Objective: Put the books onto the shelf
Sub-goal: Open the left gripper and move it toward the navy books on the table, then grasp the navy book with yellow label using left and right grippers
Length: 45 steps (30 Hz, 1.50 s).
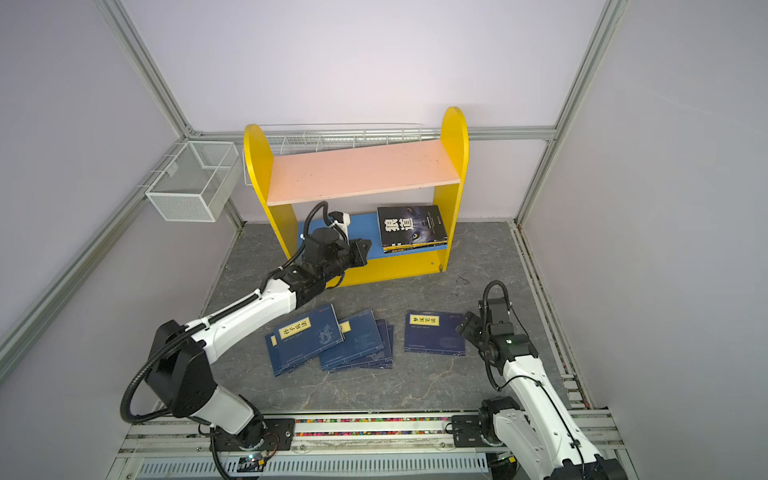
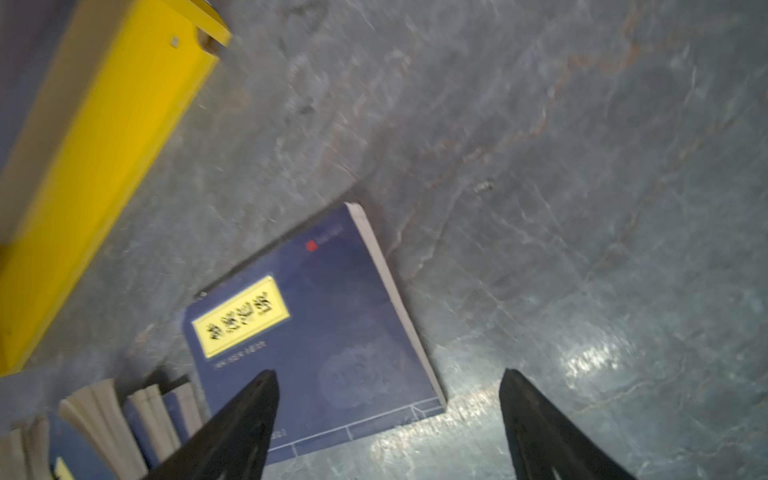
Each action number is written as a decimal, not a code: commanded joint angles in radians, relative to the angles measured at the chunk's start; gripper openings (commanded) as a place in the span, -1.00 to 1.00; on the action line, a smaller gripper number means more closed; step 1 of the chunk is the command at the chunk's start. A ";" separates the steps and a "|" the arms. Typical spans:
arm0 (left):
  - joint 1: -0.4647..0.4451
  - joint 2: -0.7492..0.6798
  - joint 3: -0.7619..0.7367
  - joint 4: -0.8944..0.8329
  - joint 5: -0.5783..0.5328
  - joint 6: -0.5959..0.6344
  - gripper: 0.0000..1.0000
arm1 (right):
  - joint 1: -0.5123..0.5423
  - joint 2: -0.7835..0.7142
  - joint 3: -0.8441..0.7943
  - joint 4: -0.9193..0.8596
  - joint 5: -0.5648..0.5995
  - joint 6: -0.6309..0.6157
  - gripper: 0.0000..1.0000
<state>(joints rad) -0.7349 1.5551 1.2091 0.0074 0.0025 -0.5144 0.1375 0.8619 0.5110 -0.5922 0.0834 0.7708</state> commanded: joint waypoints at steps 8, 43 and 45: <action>-0.137 0.236 0.047 -0.045 0.251 0.343 -1.00 | -0.049 0.165 -0.007 -0.052 -0.156 -0.044 0.74; -0.185 0.557 0.050 -0.097 0.230 0.398 -1.00 | -0.069 0.510 0.322 0.236 -0.433 -0.165 0.60; -0.185 0.542 0.040 -0.095 0.209 0.400 -1.00 | -0.069 0.490 0.328 0.190 -0.378 -0.161 0.60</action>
<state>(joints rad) -0.9115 2.0922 1.2984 -0.0116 0.2268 -0.1017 0.0662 1.3746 0.8177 -0.3862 -0.3168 0.6277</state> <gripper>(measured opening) 0.050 0.801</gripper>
